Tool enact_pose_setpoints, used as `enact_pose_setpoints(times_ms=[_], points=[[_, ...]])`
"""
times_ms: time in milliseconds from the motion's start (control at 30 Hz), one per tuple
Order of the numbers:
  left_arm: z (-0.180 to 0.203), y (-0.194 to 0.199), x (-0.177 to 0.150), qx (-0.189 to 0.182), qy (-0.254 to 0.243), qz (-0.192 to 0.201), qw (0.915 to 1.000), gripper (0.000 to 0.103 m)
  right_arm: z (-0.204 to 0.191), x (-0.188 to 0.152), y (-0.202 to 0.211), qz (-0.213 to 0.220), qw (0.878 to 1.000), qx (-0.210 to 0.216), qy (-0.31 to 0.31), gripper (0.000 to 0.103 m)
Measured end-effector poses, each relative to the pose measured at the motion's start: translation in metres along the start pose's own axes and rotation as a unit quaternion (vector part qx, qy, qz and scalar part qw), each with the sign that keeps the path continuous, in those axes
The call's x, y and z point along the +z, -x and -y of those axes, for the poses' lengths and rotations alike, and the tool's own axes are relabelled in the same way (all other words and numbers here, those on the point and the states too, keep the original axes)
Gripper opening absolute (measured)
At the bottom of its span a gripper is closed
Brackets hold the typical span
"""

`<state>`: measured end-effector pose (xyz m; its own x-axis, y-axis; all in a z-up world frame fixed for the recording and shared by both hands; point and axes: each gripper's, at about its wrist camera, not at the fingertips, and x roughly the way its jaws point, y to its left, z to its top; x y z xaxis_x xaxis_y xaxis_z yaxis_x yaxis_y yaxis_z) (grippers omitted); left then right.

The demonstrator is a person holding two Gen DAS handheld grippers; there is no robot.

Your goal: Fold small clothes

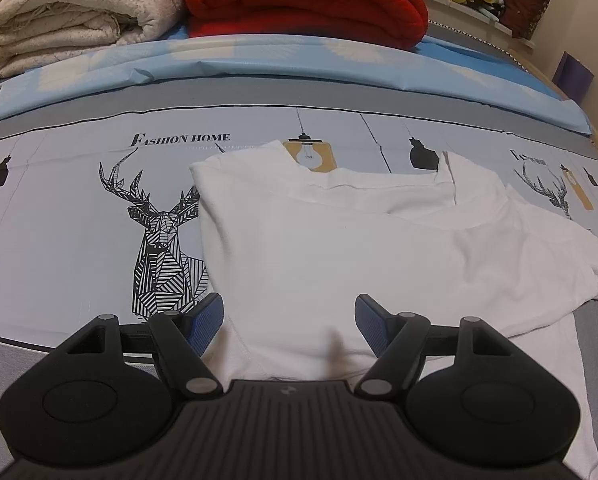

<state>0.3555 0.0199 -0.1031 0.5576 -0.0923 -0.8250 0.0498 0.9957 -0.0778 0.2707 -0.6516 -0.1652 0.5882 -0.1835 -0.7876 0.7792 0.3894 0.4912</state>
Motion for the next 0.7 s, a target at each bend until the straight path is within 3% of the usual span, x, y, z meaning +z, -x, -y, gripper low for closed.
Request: enact_pose_setpoints(times_ms=[67, 133, 167, 200, 333, 400, 433, 533, 633, 700], points=[[0.000, 0.000, -0.001, 0.000, 0.000, -0.001, 1.0000, 0.077, -0.002, 0.000, -0.004, 0.012, 1.000, 0.015, -0.007, 0.042], [0.000, 0.000, 0.000, 0.001, -0.001, -0.001, 1.0000, 0.077, -0.006, -0.001, -0.005, 0.022, 0.999, 0.023, -0.005, 0.034], [-0.001, 0.001, 0.000, 0.001, -0.001, 0.000, 1.0000, 0.077, -0.009, -0.002, -0.006, 0.027, 0.999, 0.030, -0.001, 0.010], [-0.002, 0.001, 0.000, 0.000, 0.000, 0.001, 1.0000, 0.077, -0.012, -0.002, -0.007, 0.029, 0.999, 0.034, 0.003, 0.005], [-0.008, 0.004, 0.001, 0.001, 0.007, 0.003, 1.0000, 0.077, -0.041, -0.010, 0.014, 0.090, 0.995, 0.020, 0.046, 0.005], [-0.013, 0.007, 0.002, 0.000, 0.012, 0.006, 0.9999, 0.077, -0.074, -0.023, 0.039, 0.135, 0.985, 0.031, 0.105, 0.005], [-0.016, 0.010, 0.003, 0.000, 0.016, 0.008, 0.9998, 0.077, -0.095, -0.033, 0.053, 0.155, 0.977, 0.041, 0.141, 0.005], [-0.027, 0.017, 0.006, -0.002, 0.031, 0.016, 0.9994, 0.077, -0.162, -0.090, 0.106, 0.196, 0.939, 0.120, 0.257, 0.005], [-0.038, 0.024, 0.010, 0.001, 0.047, 0.025, 0.9986, 0.077, -0.215, -0.171, 0.149, 0.165, 0.889, 0.235, 0.356, 0.005], [-0.047, 0.027, 0.012, 0.003, 0.064, 0.028, 0.9976, 0.077, -0.238, -0.227, 0.164, 0.100, 0.855, 0.307, 0.406, 0.007]])
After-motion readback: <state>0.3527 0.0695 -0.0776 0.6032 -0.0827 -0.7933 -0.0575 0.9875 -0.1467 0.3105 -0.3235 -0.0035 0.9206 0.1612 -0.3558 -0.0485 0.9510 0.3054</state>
